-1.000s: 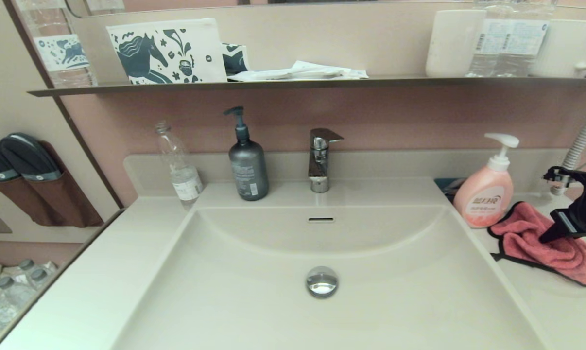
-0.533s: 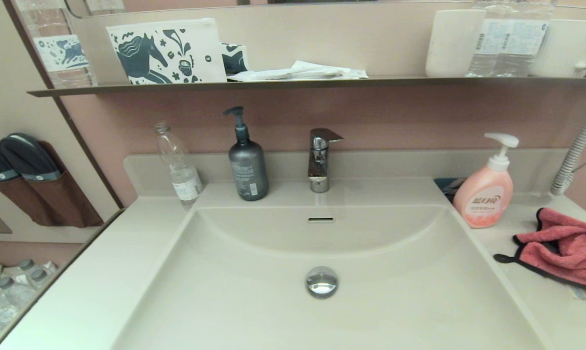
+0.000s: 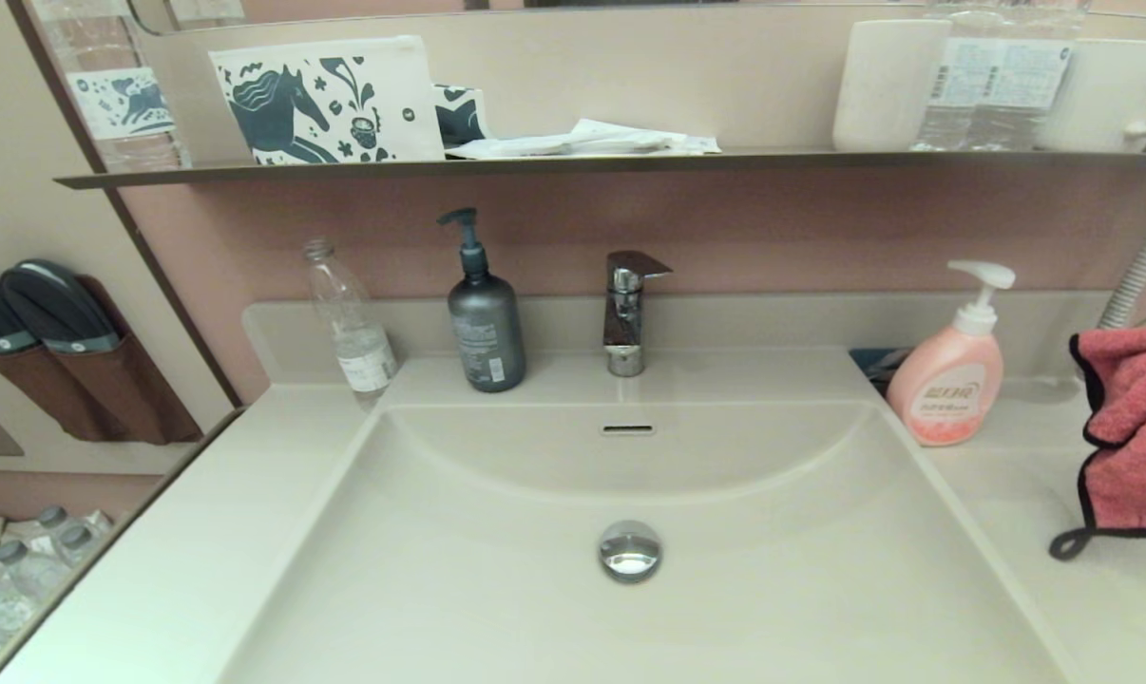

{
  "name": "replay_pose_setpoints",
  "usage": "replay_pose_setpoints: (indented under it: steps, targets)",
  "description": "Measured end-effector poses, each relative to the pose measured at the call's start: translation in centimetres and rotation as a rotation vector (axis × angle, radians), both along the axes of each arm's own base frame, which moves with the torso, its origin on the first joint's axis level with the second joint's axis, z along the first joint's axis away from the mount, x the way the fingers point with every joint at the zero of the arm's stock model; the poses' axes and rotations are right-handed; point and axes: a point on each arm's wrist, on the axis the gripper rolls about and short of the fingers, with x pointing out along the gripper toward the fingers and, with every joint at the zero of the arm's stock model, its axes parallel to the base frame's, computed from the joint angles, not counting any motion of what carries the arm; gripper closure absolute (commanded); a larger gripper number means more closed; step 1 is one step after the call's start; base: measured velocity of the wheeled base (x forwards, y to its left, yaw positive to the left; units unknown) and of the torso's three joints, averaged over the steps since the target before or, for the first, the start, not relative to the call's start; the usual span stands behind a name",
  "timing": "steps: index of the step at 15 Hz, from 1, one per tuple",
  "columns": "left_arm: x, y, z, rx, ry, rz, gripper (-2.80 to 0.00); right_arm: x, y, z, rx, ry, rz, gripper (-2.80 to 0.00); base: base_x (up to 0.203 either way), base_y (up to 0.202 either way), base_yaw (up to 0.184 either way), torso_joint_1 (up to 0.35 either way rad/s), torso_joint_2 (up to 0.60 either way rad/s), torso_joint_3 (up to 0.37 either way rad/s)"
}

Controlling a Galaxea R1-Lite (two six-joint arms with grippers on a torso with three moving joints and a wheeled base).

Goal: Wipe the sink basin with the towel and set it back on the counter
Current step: Pick up the cloth, then wipe the sink

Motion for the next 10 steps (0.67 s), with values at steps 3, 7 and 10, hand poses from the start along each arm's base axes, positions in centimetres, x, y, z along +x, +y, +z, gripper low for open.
replay_pose_setpoints:
  steps: [3,7,10]
  targets:
    - [0.0,0.0,0.0,0.0,0.0,0.0,0.0,-1.8,2.4,3.1,0.02,-0.112,-0.001,0.0,0.0,0.0,0.0,0.0,0.0,0.0]
    - [0.0,0.0,0.0,0.0,0.0,0.001,0.0,-3.7,6.9,5.5,0.092,-0.192,0.067,0.0,0.0,0.0,0.0,0.0,0.0,0.0]
    - [0.0,0.0,0.0,0.0,0.0,0.001,0.0,-4.8,10.1,6.1,0.138,-0.178,0.106,0.0,0.0,0.0,0.0,0.0,0.0,0.0]
